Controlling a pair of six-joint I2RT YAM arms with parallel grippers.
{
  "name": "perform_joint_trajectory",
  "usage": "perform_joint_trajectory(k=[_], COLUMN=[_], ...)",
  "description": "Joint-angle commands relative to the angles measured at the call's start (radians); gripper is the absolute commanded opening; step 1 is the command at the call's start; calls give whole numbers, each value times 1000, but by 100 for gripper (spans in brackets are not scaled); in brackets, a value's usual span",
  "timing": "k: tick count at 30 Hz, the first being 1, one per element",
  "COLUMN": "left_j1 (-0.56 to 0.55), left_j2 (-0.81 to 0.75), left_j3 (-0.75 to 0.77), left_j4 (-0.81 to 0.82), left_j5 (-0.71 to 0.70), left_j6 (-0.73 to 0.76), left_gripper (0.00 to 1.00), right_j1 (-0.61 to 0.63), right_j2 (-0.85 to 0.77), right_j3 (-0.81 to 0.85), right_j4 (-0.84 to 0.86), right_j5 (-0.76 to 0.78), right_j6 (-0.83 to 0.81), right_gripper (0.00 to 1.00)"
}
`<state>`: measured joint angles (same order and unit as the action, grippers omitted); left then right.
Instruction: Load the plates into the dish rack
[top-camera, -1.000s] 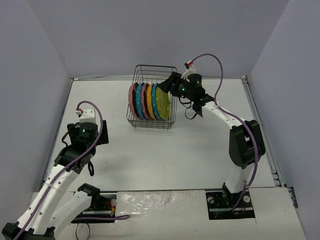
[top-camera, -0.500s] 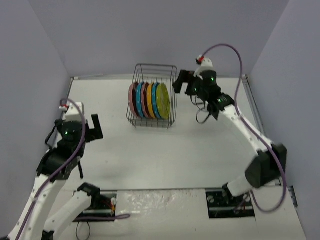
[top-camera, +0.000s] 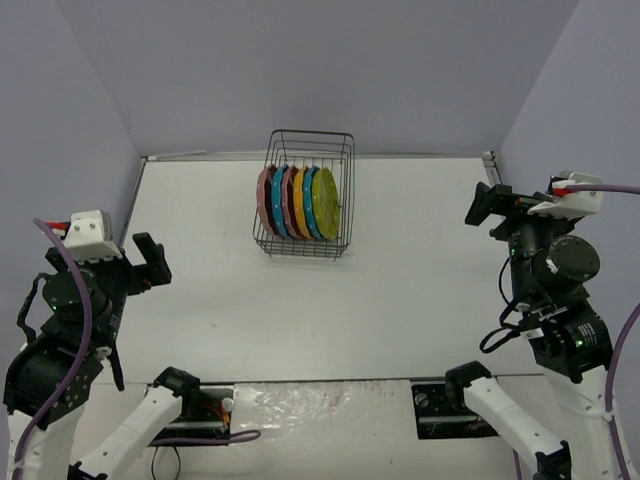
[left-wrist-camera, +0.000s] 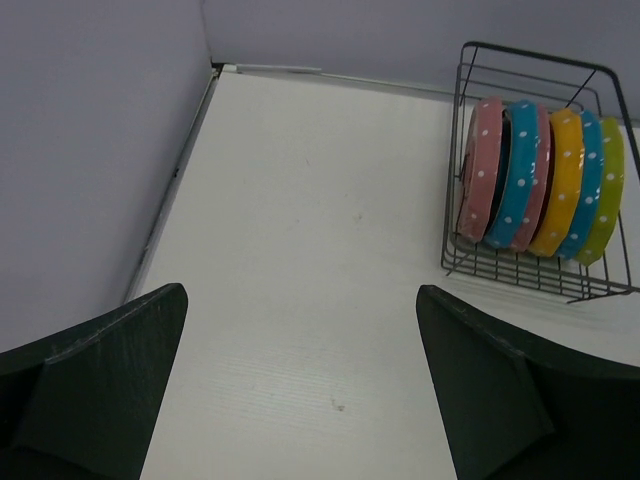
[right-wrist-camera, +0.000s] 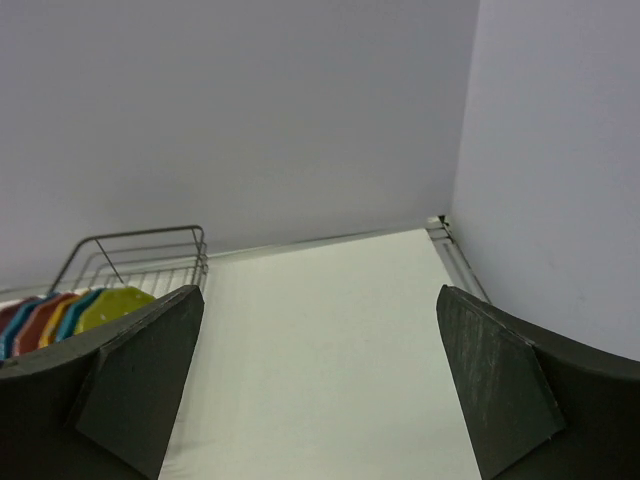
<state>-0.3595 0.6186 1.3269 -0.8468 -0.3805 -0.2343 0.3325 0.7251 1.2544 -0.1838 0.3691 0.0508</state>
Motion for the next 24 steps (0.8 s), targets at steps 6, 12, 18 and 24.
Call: perform_joint_trajectory(k=[6,12,18,24], left_j1=[-1,-2,-2,-2], left_j2=[-55,-119,-119,-128], left_j3=[96,80,89,95], left_j4=[-192,-234,-244,-247], left_j5=[-46,-72,-72,-74], left_j6=[44,44,32,12], left_gripper=[97,97,97,97], right_j1=[-1,0,0,0], right_j2=[-170,-179,-186,-177], right_j3=[-22,-8,-14,-12], right_j4=[-81,-84,-86,-86], right_j5=[70,47,29,21], right_j6=[-149,-142,-130,-133], right_gripper=[100,100,100,100])
